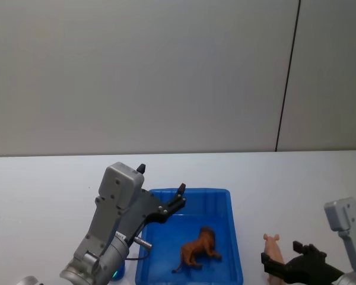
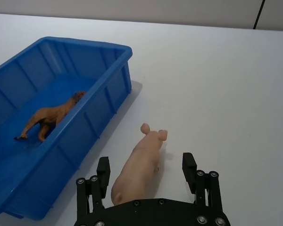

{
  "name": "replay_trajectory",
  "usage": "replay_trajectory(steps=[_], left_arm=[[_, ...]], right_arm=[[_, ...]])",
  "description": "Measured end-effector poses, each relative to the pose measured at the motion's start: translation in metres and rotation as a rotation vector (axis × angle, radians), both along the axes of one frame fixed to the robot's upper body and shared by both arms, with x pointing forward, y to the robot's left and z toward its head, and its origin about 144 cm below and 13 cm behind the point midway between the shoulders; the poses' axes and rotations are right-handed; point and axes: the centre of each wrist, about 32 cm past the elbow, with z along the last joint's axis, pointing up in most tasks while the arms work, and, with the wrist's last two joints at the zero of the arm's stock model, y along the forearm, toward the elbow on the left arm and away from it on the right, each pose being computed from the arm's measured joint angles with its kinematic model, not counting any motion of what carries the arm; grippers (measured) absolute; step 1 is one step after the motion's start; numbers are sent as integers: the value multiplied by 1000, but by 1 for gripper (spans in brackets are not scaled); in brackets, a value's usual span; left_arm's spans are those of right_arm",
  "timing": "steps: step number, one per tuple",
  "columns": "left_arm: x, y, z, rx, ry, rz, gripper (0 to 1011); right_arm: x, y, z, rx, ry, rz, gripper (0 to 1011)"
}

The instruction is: Pick up the two dolls from the table and place them into the box.

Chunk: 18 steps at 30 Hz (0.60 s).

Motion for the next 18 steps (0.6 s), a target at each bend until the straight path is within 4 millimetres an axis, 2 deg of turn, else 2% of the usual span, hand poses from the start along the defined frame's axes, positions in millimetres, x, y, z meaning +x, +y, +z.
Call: replay_trajectory(steps=[3,9,10,15,16,18], left_arm=[[0,0,0,0,0,0,1001],[0,0,0,0,0,0,1000],[0,0,0,0,0,0,1000],[0,0,0,0,0,0,1001],[0,0,0,0,0,0,1001],[0,0,0,0,0,0,1000]], right_arm=[[1,1,-2,5,12,0,912],[2,3,-5,18,44,5,728],[2,4,-6,19,47,6,728],[3,5,-8,26,66,12,505],[4,6,-8,26,68,13,505],[4,6,-8,28,72,13,426]])
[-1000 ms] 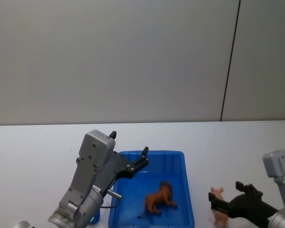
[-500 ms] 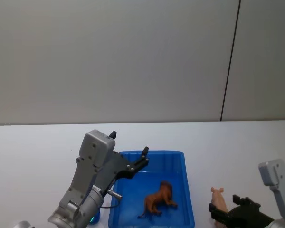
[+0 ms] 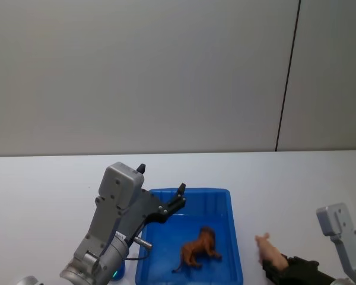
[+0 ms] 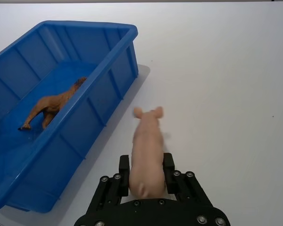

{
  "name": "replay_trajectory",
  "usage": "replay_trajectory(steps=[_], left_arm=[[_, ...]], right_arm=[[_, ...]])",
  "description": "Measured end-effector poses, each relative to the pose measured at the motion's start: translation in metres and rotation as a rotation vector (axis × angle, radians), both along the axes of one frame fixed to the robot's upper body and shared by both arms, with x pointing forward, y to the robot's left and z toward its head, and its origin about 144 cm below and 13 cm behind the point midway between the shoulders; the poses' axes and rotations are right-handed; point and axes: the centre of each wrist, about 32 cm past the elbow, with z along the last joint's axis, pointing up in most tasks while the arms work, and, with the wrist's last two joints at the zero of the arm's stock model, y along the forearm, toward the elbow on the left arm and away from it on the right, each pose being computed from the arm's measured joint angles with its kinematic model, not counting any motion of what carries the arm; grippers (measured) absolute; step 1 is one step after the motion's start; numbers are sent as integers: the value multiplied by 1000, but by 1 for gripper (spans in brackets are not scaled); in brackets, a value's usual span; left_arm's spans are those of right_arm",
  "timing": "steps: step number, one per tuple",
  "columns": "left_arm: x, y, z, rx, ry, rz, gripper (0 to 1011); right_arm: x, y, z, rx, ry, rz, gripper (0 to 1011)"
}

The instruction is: Pick up the two dolls from the table and place them into the box.

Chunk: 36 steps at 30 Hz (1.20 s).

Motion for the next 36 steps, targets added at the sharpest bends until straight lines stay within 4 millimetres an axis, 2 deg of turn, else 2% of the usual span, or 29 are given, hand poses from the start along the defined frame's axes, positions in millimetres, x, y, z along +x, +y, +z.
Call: replay_trajectory(steps=[3,14,27,36], left_arm=[[0,0,0,0,0,0,1001],[0,0,0,0,0,0,1000],[0,0,0,0,0,0,1000],[0,0,0,0,0,0,1000]], right_arm=[[0,0,0,2,1,-1,378],[0,1,9,-5,-66,-17,378],[6,8,42,9,-220,28,378],[21,24,67,44,-267,135,378]])
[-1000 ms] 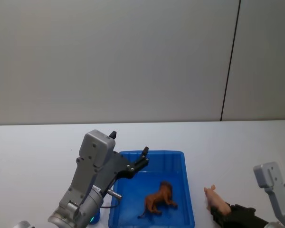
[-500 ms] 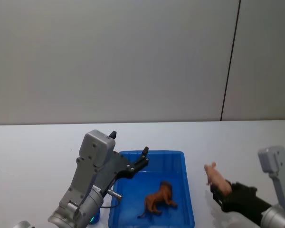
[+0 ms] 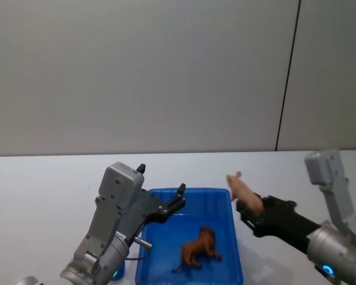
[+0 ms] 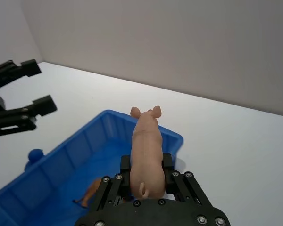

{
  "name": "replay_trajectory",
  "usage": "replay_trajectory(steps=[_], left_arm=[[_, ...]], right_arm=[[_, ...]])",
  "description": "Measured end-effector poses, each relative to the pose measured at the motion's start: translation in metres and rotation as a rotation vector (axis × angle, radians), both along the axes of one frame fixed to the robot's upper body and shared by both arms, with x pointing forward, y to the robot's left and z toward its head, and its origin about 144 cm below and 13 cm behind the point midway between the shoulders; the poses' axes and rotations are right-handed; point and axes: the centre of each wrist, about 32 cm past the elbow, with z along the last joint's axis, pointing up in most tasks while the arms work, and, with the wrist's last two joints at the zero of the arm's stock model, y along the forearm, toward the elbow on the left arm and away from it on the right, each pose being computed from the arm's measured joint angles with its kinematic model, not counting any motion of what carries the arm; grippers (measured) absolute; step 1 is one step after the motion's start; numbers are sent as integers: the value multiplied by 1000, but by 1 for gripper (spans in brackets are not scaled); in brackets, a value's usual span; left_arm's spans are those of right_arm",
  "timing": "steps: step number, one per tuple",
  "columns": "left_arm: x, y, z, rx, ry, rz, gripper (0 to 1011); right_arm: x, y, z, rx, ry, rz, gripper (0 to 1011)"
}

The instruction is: Pick up the two dolls from the table and place them into the box.

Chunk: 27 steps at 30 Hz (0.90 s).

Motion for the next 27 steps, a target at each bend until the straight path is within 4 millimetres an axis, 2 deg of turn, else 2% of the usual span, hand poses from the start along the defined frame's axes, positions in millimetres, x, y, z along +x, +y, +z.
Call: replay_trajectory(steps=[10,13,18,23,24,25,27], left_arm=[[0,0,0,0,0,0,1001],[0,0,0,0,0,0,1000],[0,0,0,0,0,0,1000],[0,0,0,0,0,0,1000],[0,0,0,0,0,0,1000],[0,0,0,0,0,0,1000],[0,0,0,0,0,0,1001]], right_arm=[[20,26,3,4,46,98,389],[25,33,2,3,60,119,520],[30,40,1,-2,72,141,667],[32,39,0,-6,72,146,837],[32,37,0,-7,69,146,837],[32,36,0,-9,66,144,893],[32,31,-1,-11,56,139,909]])
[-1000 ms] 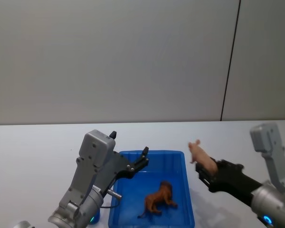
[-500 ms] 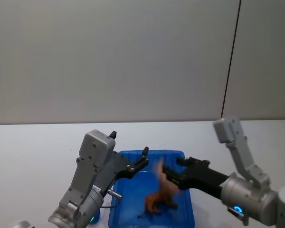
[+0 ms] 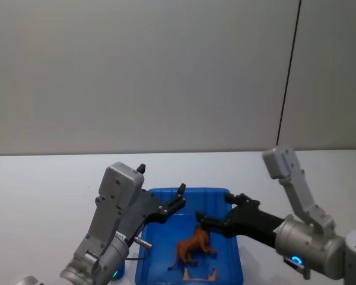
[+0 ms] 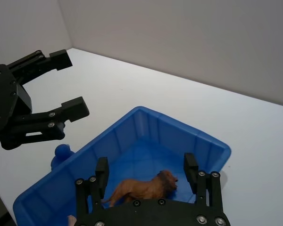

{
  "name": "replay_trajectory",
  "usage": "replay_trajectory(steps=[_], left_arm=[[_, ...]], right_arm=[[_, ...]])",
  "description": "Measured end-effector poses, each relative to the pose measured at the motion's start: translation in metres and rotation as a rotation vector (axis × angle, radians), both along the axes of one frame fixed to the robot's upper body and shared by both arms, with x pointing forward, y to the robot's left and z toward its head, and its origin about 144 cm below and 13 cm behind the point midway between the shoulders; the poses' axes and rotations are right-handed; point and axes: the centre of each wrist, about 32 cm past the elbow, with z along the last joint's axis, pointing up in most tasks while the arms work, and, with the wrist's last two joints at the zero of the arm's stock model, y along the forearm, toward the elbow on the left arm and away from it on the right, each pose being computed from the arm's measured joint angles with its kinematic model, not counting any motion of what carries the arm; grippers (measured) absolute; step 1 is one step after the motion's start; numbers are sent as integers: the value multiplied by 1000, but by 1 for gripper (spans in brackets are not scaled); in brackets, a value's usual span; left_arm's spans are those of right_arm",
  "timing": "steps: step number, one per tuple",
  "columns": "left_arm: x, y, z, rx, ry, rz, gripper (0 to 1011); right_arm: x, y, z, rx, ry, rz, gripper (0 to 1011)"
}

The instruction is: Pick up the two dolls from the table and place them into the box.

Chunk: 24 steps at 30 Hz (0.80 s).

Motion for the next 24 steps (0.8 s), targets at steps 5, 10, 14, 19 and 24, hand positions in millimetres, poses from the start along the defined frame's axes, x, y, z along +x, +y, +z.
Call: replay_trajectory(steps=[5,10,14,19,24], left_arm=[[0,0,0,0,0,0,1000],[0,0,0,0,0,0,1001],[0,0,0,0,0,0,1000],[0,0,0,0,0,0,1001],[0,0,0,0,0,0,1000]], right_arm=[[-3,-13,0,0,-31,-14,1001],[-10,-32,-2,7,-71,-36,1001],[-17,-49,-5,7,-101,-59,1001],[-25,-64,-8,7,-124,-82,1001],[-30,-72,-10,7,-140,-96,1001]])
